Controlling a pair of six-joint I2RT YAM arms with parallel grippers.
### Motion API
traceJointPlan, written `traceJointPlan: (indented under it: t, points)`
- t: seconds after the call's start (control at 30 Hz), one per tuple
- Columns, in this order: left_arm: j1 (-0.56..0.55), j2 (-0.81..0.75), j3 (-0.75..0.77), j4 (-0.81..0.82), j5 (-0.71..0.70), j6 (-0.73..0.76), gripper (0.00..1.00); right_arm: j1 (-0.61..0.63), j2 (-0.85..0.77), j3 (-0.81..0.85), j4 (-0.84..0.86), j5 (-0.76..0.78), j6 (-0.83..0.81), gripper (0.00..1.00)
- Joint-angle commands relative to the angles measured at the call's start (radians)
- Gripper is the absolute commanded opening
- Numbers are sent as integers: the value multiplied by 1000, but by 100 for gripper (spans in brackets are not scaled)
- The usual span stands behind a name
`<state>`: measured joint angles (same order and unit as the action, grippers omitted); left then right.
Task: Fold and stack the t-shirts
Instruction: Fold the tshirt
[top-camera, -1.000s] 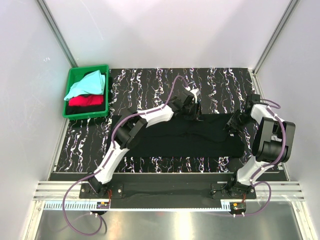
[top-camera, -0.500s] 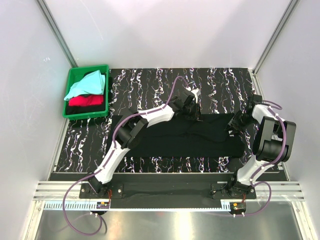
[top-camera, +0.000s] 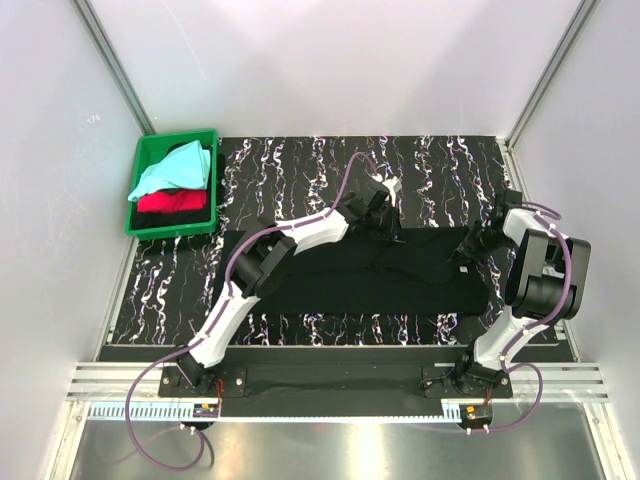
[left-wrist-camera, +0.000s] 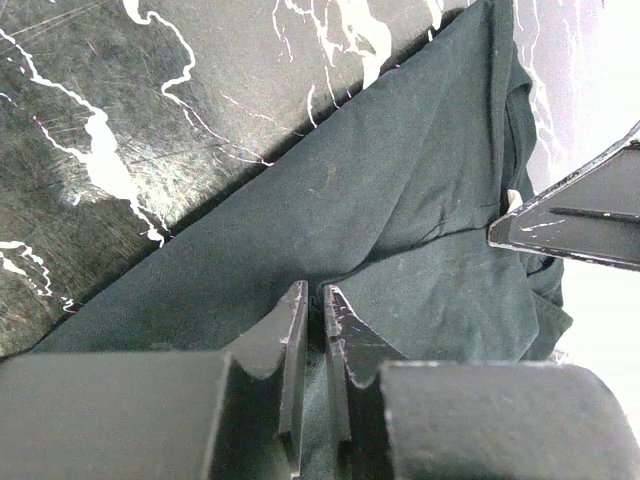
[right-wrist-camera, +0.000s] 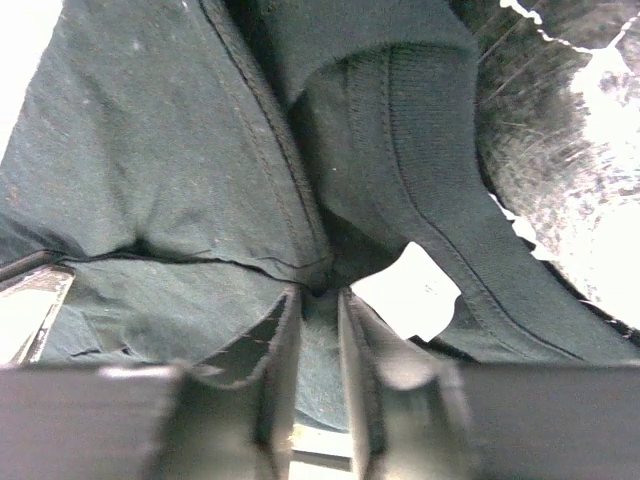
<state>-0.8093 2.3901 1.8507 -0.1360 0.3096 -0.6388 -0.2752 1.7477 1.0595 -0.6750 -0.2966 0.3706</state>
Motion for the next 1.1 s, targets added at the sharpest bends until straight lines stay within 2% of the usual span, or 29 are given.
traceJointPlan:
  t: [0.0,0.07,0.3,0.63,1.07]
  points:
    - [-2,-66,36,18,28,1,12,-2,-27,22,18,-30,4,25]
    - [-2,-75,25,12,29,1,9,-2,-48,19,14,-38,7,17]
    - [-4,-138,-8,-42,28,34,0,-2,-116,-29,-1,-47,4,16]
    - [-4,-227,-108,-79,34,30,0,-2,-157,-52,-37,-49,-4,16]
    - [-5,-407,-386,-93,56,-4,0,1,-289,-165,-84,-148,-1,18]
